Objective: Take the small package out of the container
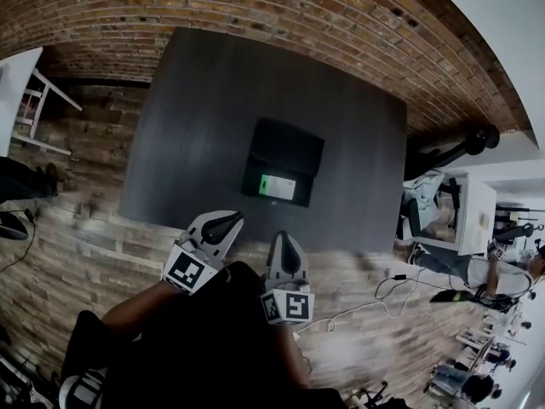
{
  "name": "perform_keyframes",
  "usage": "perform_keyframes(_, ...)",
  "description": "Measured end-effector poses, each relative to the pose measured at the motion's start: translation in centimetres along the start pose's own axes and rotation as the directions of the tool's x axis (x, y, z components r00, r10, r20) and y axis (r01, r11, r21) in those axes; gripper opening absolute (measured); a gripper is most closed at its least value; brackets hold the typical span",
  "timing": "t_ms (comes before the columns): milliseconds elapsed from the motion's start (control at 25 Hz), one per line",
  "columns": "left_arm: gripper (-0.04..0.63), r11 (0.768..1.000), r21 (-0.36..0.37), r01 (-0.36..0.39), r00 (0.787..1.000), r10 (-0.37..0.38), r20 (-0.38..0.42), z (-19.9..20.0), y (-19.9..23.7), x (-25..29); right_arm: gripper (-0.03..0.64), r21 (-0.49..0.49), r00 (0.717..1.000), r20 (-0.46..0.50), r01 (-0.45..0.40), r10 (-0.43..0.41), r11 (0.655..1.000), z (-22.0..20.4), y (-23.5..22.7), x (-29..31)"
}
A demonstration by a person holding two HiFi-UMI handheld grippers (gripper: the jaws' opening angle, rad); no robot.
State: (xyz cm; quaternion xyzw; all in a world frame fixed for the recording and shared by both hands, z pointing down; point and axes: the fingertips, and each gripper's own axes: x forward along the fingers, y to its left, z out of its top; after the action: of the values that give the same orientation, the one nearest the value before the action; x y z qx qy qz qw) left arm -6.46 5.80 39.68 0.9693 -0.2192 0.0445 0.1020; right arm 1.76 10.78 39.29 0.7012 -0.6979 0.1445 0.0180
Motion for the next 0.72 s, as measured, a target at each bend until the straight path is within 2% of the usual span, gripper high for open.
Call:
perform_keyframes(360, 0.04, 1.0, 0.0, -0.025, 0.999, 0.025, -0.02, -0.4, 0.8, 2.6, 0.025, -0.02, 0.999, -0.03, -0.013, 0.012, 1.0, -0.4, -3.1, 2.3)
perform_keyframes(720, 0.04, 0.986, -0.007, -0.165, 0.986, 0.164, -0.034, -1.0, 0.6, 7.1, 0.025, -0.039, 0.988, -0.071, -0.141, 0.138, 0.989, 0.0, -8.6, 5.1)
